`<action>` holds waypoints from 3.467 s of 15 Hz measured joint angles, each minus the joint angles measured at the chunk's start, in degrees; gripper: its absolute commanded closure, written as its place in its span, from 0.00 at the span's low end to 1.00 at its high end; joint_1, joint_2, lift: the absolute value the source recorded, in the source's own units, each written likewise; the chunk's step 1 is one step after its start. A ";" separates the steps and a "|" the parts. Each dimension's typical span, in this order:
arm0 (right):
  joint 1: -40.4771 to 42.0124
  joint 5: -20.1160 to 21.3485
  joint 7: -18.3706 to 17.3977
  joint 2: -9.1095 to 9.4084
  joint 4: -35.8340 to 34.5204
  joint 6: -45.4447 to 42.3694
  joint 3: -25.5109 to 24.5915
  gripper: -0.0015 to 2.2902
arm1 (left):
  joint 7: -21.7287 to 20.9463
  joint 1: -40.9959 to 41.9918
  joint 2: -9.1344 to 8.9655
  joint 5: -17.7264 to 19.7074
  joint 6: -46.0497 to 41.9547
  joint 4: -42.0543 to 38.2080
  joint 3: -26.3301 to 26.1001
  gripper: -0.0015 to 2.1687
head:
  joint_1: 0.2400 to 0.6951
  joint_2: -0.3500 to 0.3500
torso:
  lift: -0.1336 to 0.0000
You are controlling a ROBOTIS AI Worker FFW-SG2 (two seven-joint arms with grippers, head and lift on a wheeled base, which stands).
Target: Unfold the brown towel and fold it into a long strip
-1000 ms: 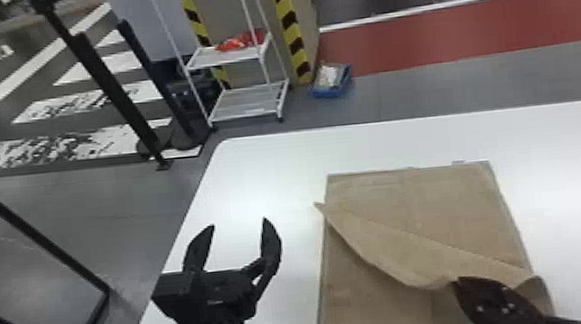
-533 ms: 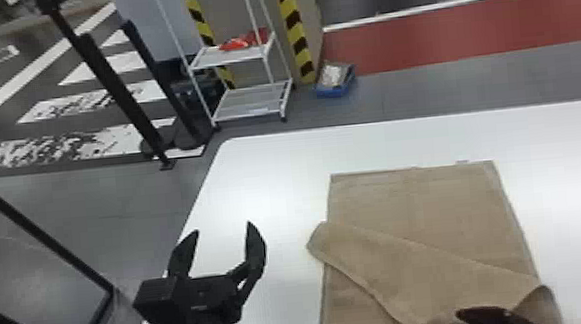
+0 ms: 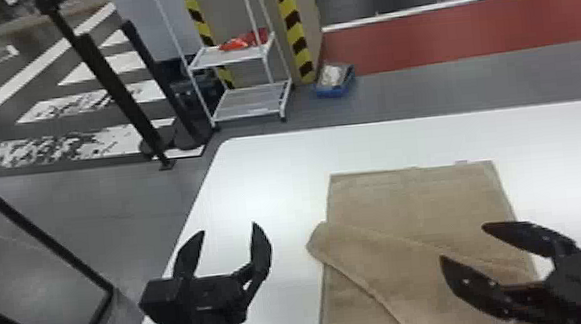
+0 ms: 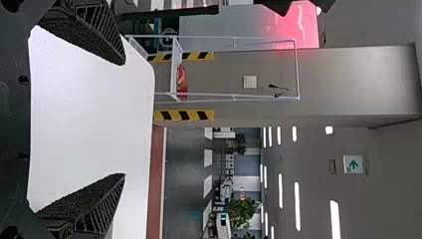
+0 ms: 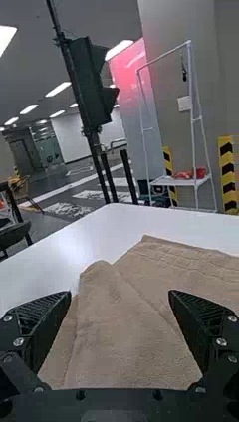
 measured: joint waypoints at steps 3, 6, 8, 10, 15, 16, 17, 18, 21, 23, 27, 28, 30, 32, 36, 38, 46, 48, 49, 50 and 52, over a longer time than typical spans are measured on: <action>-14.20 1.33 -2.75 2.92 14.61 4.10 -0.52 0.04 | 0.00 -0.20 0.00 -0.24 0.00 0.55 -1.05 0.03 | 1.00 0.99 | 0.08; -25.80 2.24 -3.86 5.10 30.29 3.27 -1.44 0.04 | 0.00 -0.62 0.00 -0.66 0.01 1.08 -2.60 0.03 | 1.00 0.93 | 0.08; -30.82 3.87 -4.19 6.69 37.54 2.15 -2.84 0.04 | 0.00 -1.17 0.00 -0.81 0.26 1.54 -3.55 0.03 | 1.00 0.88 | 0.08; -34.64 6.18 -4.82 7.42 43.68 0.89 -4.00 0.06 | 0.00 -2.35 0.01 -0.87 0.75 2.62 -4.79 0.03 | 1.00 0.84 | 0.08; -39.48 9.81 -5.47 7.52 52.79 -1.48 -6.20 0.22 | 0.00 -4.57 0.53 -0.88 1.85 4.58 -6.65 0.03 | 1.00 0.75 | 0.08; -39.77 10.14 -5.47 7.53 53.31 -1.62 -6.31 0.22 | -0.06 -4.87 0.64 -0.88 2.34 4.75 -6.91 0.03 | 1.00 0.74 | 0.08; -39.92 10.44 -5.47 7.65 53.52 -1.66 -6.29 0.22 | -0.09 -5.08 0.68 -0.91 2.65 4.85 -7.11 0.03 | 1.00 0.74 | 0.08; -40.18 11.02 -5.47 7.86 53.73 -1.66 -6.19 0.22 | -0.09 -5.19 0.70 -0.94 2.76 4.91 -7.24 0.03 | 1.00 0.74 | 0.08; -41.37 14.13 -5.63 8.03 55.11 -1.31 -5.86 0.21 | -0.09 -5.84 1.10 -0.94 2.84 5.52 -7.72 0.03 | 1.00 0.72 | 0.08; -41.62 15.75 -5.67 8.04 55.52 -0.84 -5.69 0.22 | -0.07 -6.51 1.66 -0.76 3.04 6.25 -8.12 0.03 | 1.00 0.72 | 0.08; -41.95 18.13 -5.65 8.05 55.90 0.24 -5.35 0.52 | -0.09 -7.58 2.17 -0.55 3.47 7.38 -8.75 0.03 | 1.00 0.70 | 0.08; -42.02 18.29 -5.65 8.05 55.92 0.43 -5.27 0.60 | -0.09 -7.68 2.19 -0.53 3.51 7.53 -8.79 0.03 | 1.00 0.70 | 0.08; -42.32 18.85 -5.64 8.05 55.88 0.83 -5.21 0.75 | -0.09 -7.75 2.28 -0.53 3.51 7.70 -8.80 0.03 | 1.00 0.70 | 0.08; -42.45 19.33 -6.35 8.05 55.88 0.92 -5.34 0.77 | -0.09 -7.75 2.36 -0.49 3.51 7.79 -8.80 0.03 | 1.00 0.69 | 0.08; -40.83 18.37 -8.52 8.03 51.84 2.48 -11.69 0.76 | -3.71 -7.77 2.43 -0.51 3.77 7.79 -8.80 0.03 | 1.00 0.61 | 0.08; -37.91 18.05 -8.46 8.03 45.24 6.91 -17.69 0.76 | -10.67 -8.16 2.71 -0.60 4.59 7.82 -8.80 0.03 | 1.00 0.53 | 0.08; -12.08 10.81 -12.61 8.04 15.14 13.67 -27.42 0.76 | -35.85 -11.36 2.91 -5.83 11.84 6.91 -15.67 0.07 | 1.00 0.07 | 0.08; -6.57 6.33 -13.18 8.04 11.00 12.39 -28.67 0.76 | -40.14 -11.38 2.96 -7.90 13.45 6.41 -16.76 0.08 | 1.00 0.00 | 0.08; -4.39 4.50 -13.15 8.04 8.99 11.85 -29.24 0.76 | -41.84 -11.36 2.98 -8.25 14.91 6.09 -16.92 0.10 | 1.00 0.00 | 0.08; -2.82 3.33 -13.12 8.04 7.14 11.62 -29.62 0.76 | -43.32 -11.30 2.99 -8.50 16.74 5.53 -16.99 0.10 | 1.00 0.00 | 0.08; -1.35 2.45 -13.11 8.04 4.52 11.74 -29.88 0.76 | -45.75 -11.14 2.99 -9.25 21.54 3.96 -17.37 0.10 | 1.00 0.00 | 0.08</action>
